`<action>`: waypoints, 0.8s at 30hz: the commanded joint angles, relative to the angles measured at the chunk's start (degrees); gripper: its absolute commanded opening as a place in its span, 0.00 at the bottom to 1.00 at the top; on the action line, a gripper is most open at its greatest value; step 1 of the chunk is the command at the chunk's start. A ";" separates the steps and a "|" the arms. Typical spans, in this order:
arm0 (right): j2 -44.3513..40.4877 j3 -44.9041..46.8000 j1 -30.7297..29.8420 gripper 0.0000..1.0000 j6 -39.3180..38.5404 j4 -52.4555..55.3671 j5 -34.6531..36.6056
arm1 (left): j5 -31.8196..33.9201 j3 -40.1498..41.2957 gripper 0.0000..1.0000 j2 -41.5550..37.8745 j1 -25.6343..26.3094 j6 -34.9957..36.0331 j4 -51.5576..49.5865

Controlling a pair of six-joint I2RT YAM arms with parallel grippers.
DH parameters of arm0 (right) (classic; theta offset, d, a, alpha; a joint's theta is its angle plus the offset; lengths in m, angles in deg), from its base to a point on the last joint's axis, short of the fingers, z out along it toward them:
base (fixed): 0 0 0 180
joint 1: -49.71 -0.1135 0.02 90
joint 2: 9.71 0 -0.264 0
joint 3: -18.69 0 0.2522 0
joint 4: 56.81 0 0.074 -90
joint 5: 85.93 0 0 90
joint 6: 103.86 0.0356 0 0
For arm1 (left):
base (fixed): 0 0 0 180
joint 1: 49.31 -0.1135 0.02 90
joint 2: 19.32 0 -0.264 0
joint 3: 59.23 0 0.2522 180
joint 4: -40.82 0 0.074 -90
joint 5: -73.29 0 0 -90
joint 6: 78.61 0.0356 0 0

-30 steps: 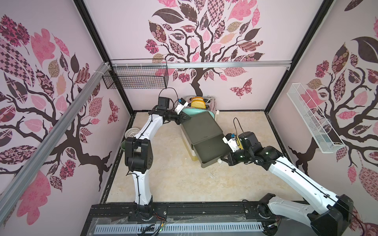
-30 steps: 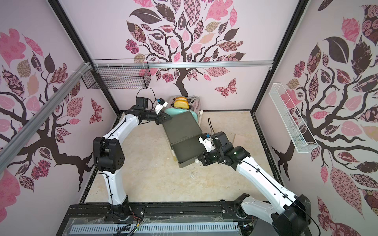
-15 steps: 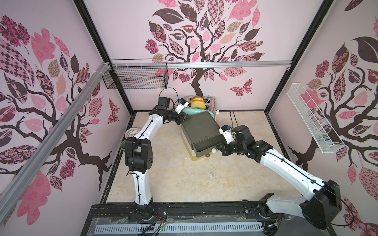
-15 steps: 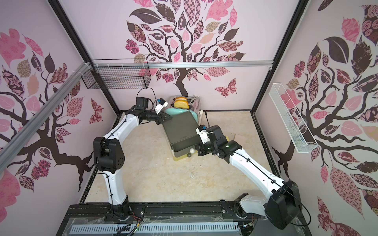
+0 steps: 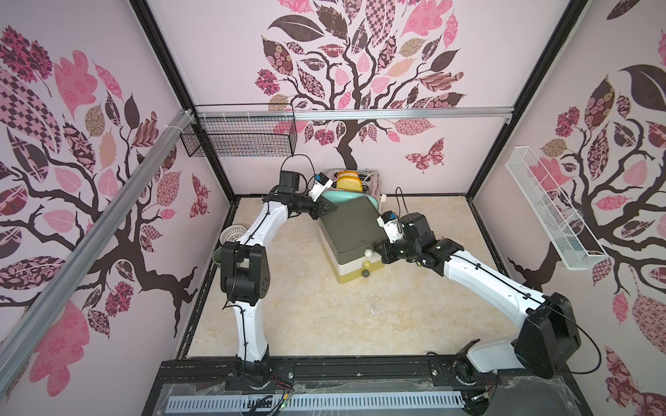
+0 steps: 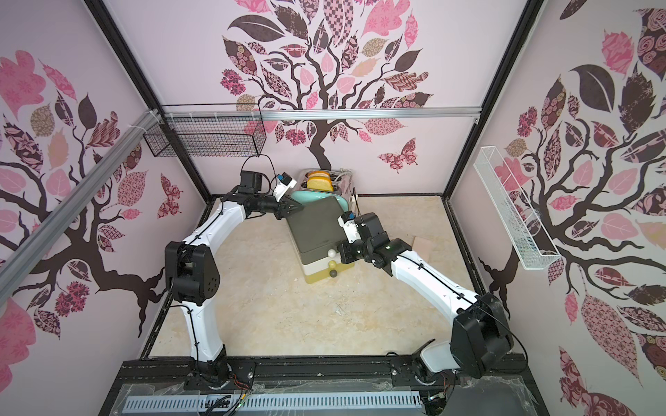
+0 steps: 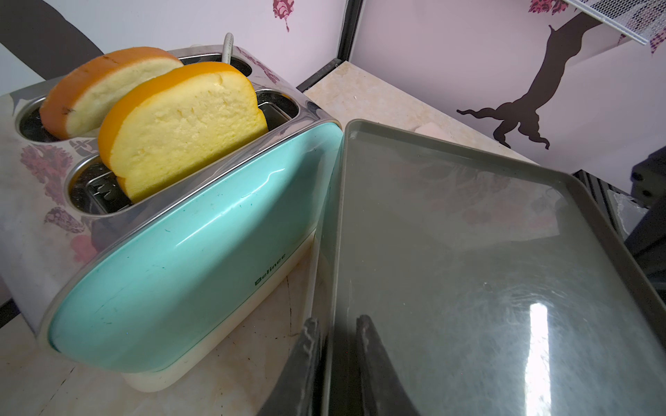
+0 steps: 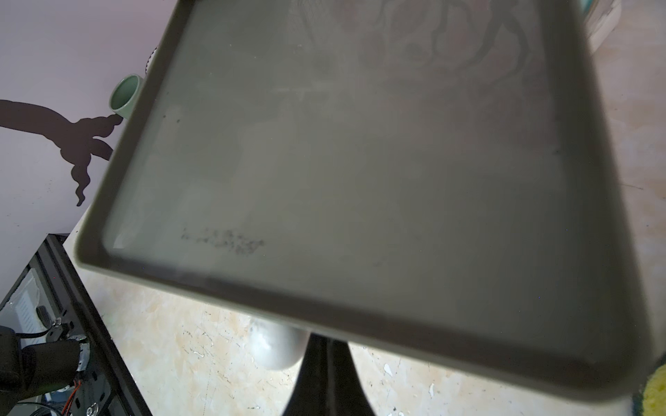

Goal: Take the sponge out of the drawer
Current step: Close the drawer in the storage box.

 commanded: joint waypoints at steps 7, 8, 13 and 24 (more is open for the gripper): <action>0.28 -2.26 0.19 0.00 0.63 -5.74 0.61 | -2.46 1.72 0.21 2.94 3.13 0.64 -6.64; -0.22 -2.31 0.19 0.00 0.56 -5.12 0.82 | -2.47 1.70 0.21 2.91 3.23 0.69 -6.65; -8.31 1.21 0.19 0.22 -0.75 0.65 6.04 | -2.17 1.59 0.21 2.71 3.19 0.86 -6.75; -18.72 24.54 0.63 0.53 15.82 -19.16 -4.20 | -2.18 1.47 0.21 2.66 3.19 1.03 -7.13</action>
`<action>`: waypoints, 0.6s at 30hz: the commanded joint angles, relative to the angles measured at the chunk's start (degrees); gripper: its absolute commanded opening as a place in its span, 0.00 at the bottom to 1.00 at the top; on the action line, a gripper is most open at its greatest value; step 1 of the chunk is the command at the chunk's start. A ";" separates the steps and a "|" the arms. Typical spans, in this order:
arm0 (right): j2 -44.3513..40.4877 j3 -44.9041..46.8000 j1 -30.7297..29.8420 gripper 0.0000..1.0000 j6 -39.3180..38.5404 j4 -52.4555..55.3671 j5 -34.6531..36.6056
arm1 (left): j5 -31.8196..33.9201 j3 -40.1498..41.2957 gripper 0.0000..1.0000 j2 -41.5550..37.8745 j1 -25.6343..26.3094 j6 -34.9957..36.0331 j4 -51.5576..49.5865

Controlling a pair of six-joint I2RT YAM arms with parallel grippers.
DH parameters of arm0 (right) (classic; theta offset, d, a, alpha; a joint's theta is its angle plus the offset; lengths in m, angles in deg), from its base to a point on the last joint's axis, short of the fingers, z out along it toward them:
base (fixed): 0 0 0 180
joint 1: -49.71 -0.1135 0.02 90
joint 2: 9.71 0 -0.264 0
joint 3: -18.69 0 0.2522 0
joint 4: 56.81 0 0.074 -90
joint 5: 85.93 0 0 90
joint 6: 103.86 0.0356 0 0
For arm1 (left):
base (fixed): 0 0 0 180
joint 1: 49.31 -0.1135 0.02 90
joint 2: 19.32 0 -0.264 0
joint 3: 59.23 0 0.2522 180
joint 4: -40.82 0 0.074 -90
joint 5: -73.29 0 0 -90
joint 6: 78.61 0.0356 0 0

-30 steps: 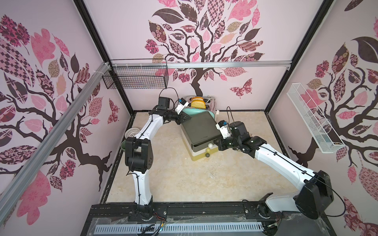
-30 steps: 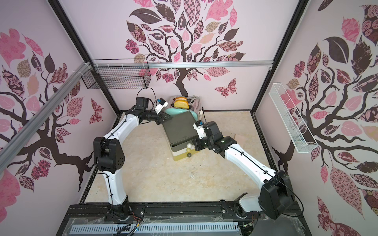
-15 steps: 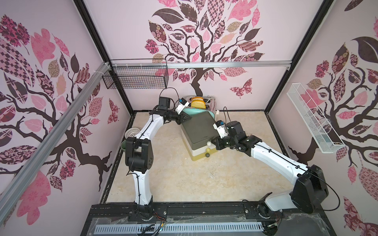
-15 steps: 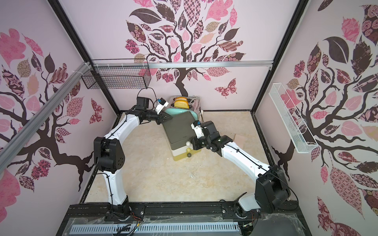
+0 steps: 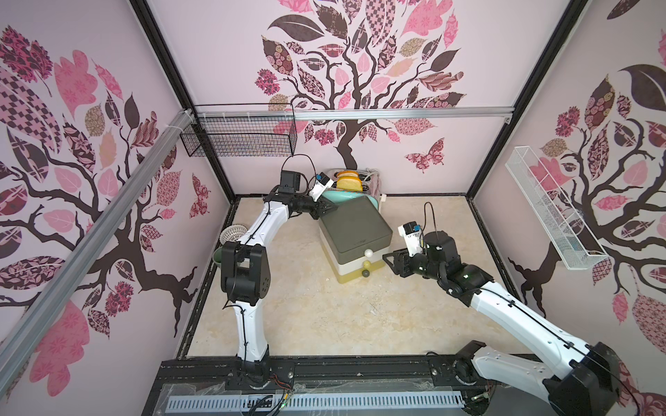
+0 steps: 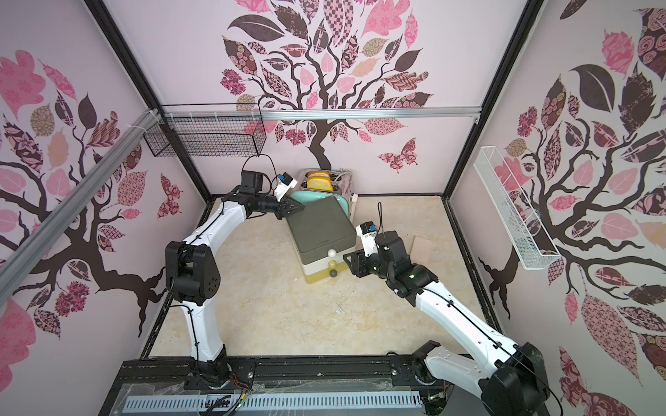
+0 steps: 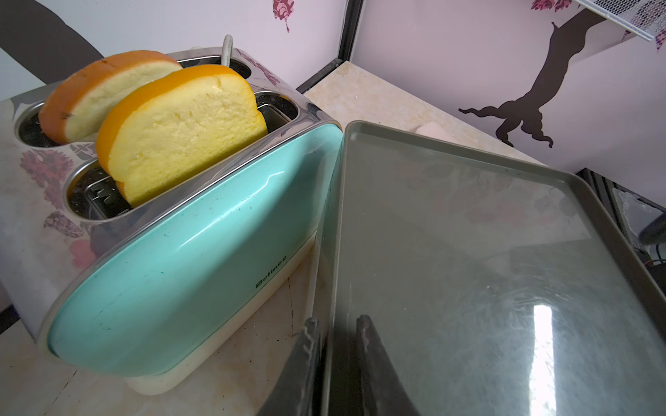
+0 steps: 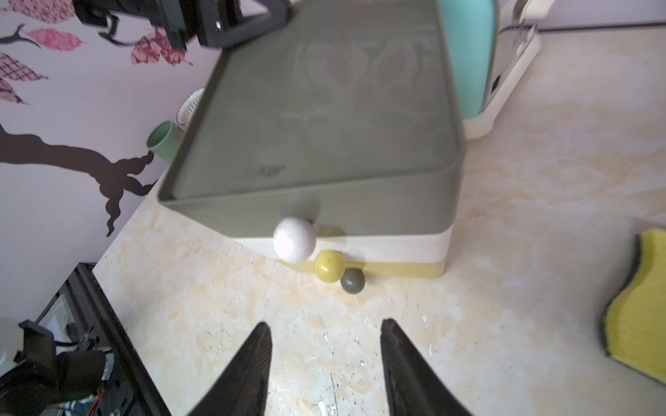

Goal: Take the sponge out of the drawer
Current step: Close the drawer in the storage box, then open the drawer in the storage box.

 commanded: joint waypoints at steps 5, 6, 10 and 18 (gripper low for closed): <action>2.75 10.45 0.75 0.54 12.27 -21.72 -6.08 | -2.49 1.34 0.21 2.43 2.89 1.07 -7.71; 2.86 10.56 0.85 0.54 12.12 -22.18 -5.87 | -2.64 1.32 0.21 2.45 2.84 1.06 -7.67; 3.53 11.89 2.02 0.56 13.28 -25.92 -6.35 | -3.24 1.31 0.21 2.85 2.84 0.55 -7.15; 8.36 16.62 2.45 0.58 17.52 -36.13 -5.60 | -3.26 1.41 0.21 2.79 2.82 0.61 -7.29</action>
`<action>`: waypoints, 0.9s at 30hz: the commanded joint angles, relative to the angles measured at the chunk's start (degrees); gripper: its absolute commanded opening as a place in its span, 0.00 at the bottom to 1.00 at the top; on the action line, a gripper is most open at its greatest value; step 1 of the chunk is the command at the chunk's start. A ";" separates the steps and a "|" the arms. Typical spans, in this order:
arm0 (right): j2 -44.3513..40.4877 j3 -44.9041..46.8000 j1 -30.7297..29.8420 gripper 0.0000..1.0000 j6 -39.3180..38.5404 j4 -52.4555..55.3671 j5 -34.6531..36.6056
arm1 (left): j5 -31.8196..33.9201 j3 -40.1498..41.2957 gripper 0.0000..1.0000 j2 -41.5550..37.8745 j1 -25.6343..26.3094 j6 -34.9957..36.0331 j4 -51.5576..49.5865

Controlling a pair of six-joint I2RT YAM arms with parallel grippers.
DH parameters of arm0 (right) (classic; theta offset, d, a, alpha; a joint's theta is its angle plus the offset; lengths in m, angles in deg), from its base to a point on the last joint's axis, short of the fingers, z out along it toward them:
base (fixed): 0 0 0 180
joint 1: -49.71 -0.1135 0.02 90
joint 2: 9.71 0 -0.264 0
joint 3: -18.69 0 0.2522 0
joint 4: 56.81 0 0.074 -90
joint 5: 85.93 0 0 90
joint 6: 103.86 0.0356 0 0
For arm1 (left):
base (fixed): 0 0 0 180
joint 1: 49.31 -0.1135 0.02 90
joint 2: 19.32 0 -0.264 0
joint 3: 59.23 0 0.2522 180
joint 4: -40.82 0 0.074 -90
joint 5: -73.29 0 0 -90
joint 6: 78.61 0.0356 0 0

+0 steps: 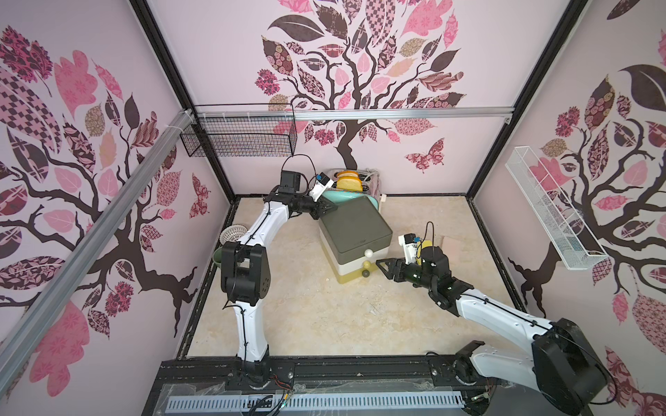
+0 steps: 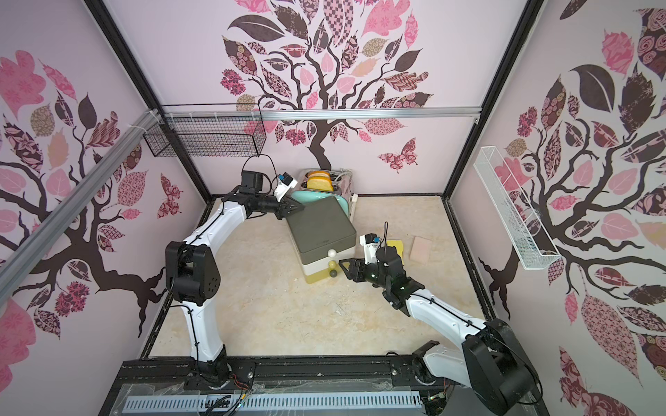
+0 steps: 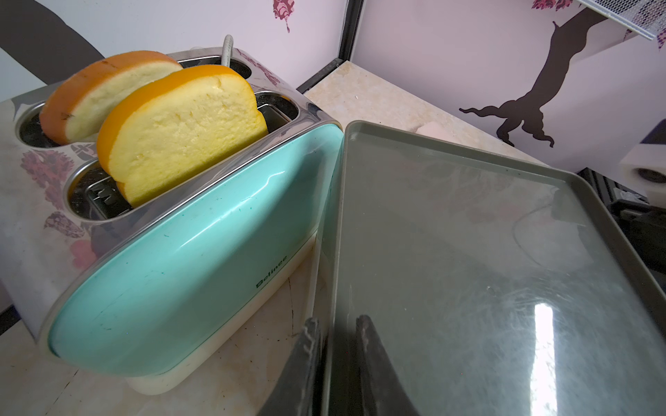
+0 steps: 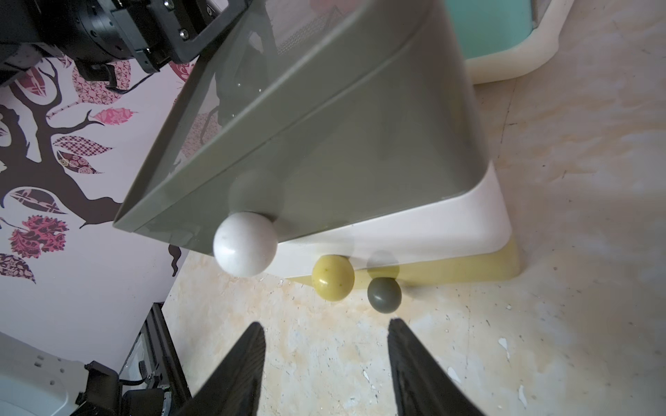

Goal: Take the sponge out of the drawer
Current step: Open the drawer in the storage box.

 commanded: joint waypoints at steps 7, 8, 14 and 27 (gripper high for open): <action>3.09 5.05 0.23 0.58 5.96 -13.79 0.61 | -3.83 1.35 0.21 3.04 2.80 0.27 -6.99; 3.61 5.34 0.22 0.59 6.59 -15.39 0.52 | -3.91 1.34 0.21 3.04 2.80 0.24 -7.03; 9.71 6.94 0.23 0.59 11.33 -26.69 -0.94 | -3.95 1.47 0.21 3.05 2.86 0.24 -7.03; 17.45 7.04 0.23 0.59 14.82 -36.21 -2.38 | -4.00 1.60 0.21 3.17 2.80 0.05 -6.76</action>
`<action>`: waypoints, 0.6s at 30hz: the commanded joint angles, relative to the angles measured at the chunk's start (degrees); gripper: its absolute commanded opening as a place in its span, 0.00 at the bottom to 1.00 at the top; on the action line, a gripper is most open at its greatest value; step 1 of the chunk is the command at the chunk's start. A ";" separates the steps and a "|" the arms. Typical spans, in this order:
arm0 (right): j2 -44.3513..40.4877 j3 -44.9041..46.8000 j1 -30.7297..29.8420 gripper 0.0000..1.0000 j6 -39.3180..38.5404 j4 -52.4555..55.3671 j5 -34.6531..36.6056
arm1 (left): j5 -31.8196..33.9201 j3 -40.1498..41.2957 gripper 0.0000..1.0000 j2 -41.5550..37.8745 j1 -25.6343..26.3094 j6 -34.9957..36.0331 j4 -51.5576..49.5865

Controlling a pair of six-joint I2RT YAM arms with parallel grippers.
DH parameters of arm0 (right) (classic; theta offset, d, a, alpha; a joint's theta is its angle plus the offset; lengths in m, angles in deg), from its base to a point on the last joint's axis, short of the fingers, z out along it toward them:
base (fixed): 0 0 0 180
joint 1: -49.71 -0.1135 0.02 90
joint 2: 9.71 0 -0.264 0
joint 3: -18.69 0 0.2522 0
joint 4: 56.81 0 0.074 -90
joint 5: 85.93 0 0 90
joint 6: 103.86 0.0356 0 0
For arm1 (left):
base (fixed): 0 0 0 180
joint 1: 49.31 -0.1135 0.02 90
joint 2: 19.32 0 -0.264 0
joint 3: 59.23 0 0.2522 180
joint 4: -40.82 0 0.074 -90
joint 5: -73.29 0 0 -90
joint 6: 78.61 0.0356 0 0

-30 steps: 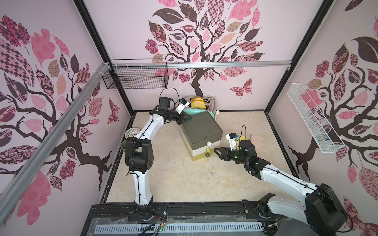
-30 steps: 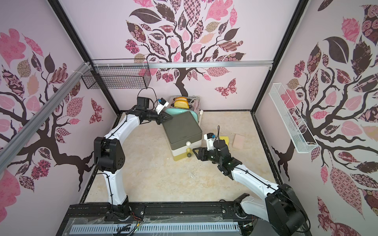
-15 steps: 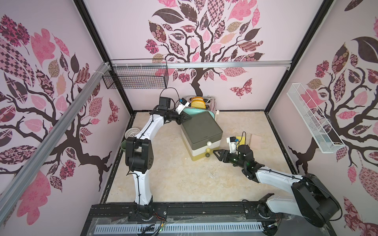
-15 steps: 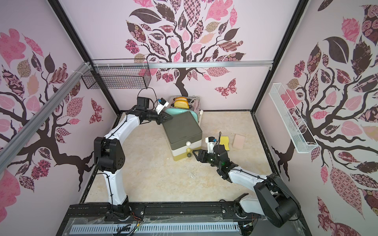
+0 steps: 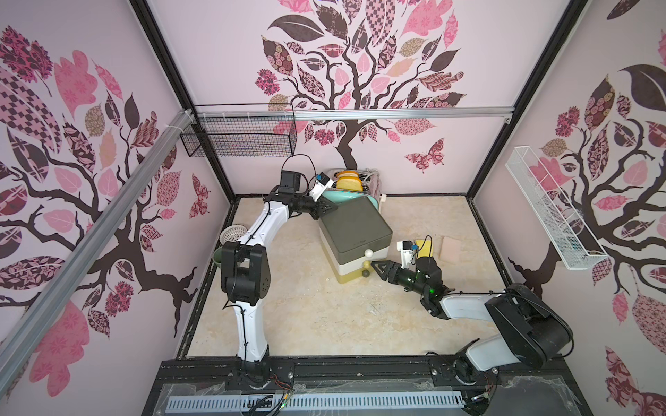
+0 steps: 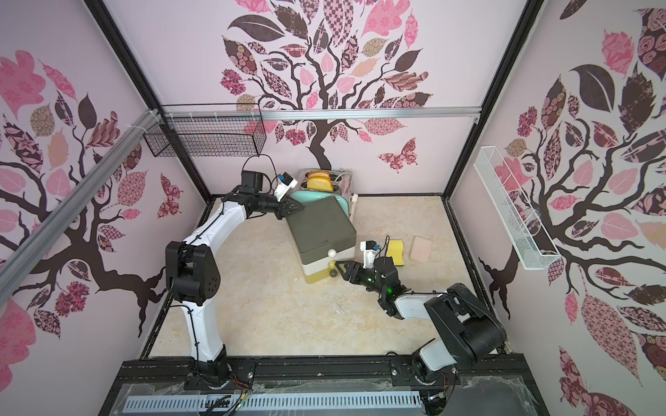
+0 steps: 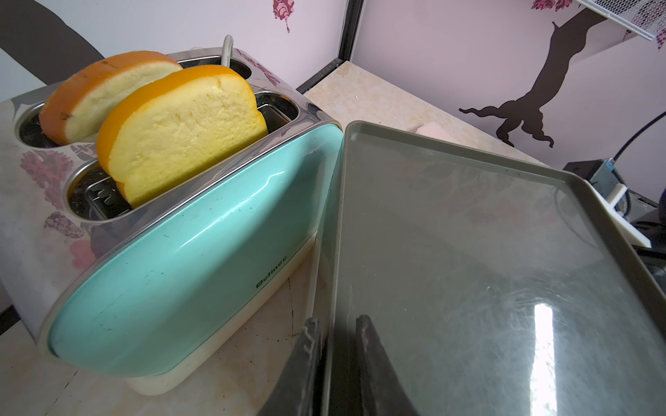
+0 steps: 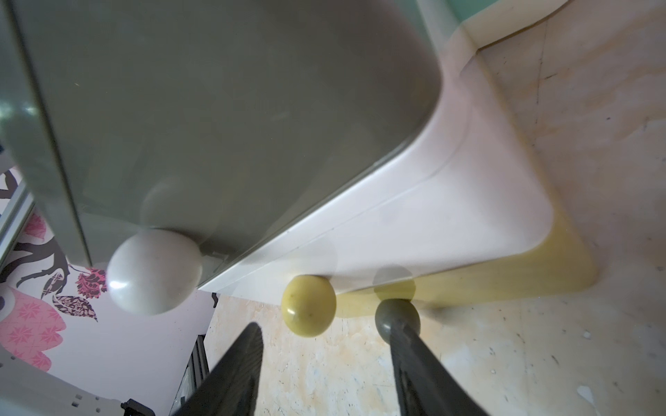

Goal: Take the sponge out of the drawer
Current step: Open the drawer in the storage box.

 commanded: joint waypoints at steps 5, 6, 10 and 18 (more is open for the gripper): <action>3.95 -0.72 0.13 0.57 2.21 -6.19 -1.91 | -3.68 1.71 0.21 3.16 2.86 0.18 -6.87; 4.36 -0.83 0.04 0.57 2.16 -6.42 -2.05 | -3.67 1.63 0.21 3.21 2.84 0.23 -6.90; 4.77 -1.46 -0.44 0.57 1.98 -6.18 -1.81 | -3.68 1.68 0.21 3.20 2.81 0.23 -6.92; 6.23 -3.89 -1.59 0.56 2.29 -6.05 -1.70 | -4.11 1.63 0.21 3.48 2.86 -0.04 -6.73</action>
